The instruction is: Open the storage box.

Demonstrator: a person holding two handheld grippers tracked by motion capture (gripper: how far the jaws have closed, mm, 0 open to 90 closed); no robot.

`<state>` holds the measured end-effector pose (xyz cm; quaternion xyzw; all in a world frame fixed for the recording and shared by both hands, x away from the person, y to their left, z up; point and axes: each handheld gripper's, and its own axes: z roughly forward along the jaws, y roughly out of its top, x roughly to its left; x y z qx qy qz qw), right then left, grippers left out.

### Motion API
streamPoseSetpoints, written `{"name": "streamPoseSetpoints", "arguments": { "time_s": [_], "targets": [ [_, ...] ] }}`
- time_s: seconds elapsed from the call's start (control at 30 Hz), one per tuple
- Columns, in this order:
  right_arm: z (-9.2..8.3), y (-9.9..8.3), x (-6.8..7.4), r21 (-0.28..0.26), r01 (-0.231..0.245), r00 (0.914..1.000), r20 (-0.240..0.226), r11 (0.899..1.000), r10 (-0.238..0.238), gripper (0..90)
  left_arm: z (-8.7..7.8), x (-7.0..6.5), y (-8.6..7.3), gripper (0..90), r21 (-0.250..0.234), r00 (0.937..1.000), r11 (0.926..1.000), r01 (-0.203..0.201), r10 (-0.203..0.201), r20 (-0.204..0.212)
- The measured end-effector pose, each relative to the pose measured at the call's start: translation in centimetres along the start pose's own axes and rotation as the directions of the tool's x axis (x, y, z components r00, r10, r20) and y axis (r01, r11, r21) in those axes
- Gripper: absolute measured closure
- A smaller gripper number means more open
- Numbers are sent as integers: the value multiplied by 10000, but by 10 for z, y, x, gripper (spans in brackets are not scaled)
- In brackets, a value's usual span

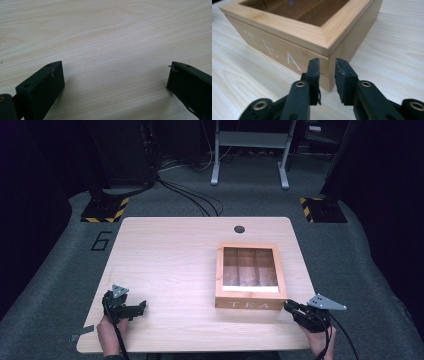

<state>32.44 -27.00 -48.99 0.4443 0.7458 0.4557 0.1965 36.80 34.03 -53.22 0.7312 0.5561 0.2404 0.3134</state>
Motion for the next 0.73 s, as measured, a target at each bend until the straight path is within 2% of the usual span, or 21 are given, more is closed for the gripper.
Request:
{"name": "streamPoseSetpoints", "arguments": {
  "time_s": [0.07, 0.17, 0.2, 0.23, 0.33, 0.37, 0.4, 0.43, 0.5, 0.53, 0.73],
  "targets": [
    [1, -5, -2, 90, 64, 10000, 66, 9999, -65, 686, 0, 0, 0, 8, -11, 10000, 10000, 0, 0, 3],
    [3, -17, -8, 493, 107, 9983, 561, 9987, -134, 634, 0, 0, 0, 9, -2, 10000, 10000, 5, -5, 0],
    [4, -21, -12, 743, 66, 9950, 993, 9972, -140, 604, 0, 0, 0, 8, 1, 10000, 10000, -10, 10, 1],
    [5, -23, -14, 900, 81, 9927, 1188, 9959, -188, 585, 0, 0, 0, 8, -5, 10000, 10000, -2, 2, 1],
    [9, -29, -21, 1358, -21, 9849, 1715, 9907, -214, 455, 0, 0, 0, 9, -7, 10000, 10000, -9, 9, -1],
    [11, -30, -25, 1676, 19, 9837, 1771, 9858, -320, 392, 0, 0, 0, 8, -7, 10000, 10000, 2, -2, 3],
    [13, -31, -27, 1749, -114, 9835, 1798, 9845, -206, 349, 0, 0, 0, 8, -3, 10000, 10000, 0, 0, 1],
    [13, -32, -28, 1600, -296, 9844, 1758, 9867, 10, 346, 0, 0, 0, 8, -6, 10000, 10000, -2, 2, 2],
    [13, -33, -30, 1596, -338, 9826, 1856, 9866, 36, 252, 0, 0, 0, 8, -2, 10000, 10000, 1, -1, 0],
    [14, -33, -31, 1702, -209, 9818, 1897, 9852, -120, 217, 0, 0, 0, 8, 1, 10000, 10000, -7, 7, -2],
    [16, -32, -32, 1862, -280, 9804, 1966, 9821, -93, 143, 0, 0, 0, 8, -8, 10000, 10000, 7, -7, -1]
  ]
}}
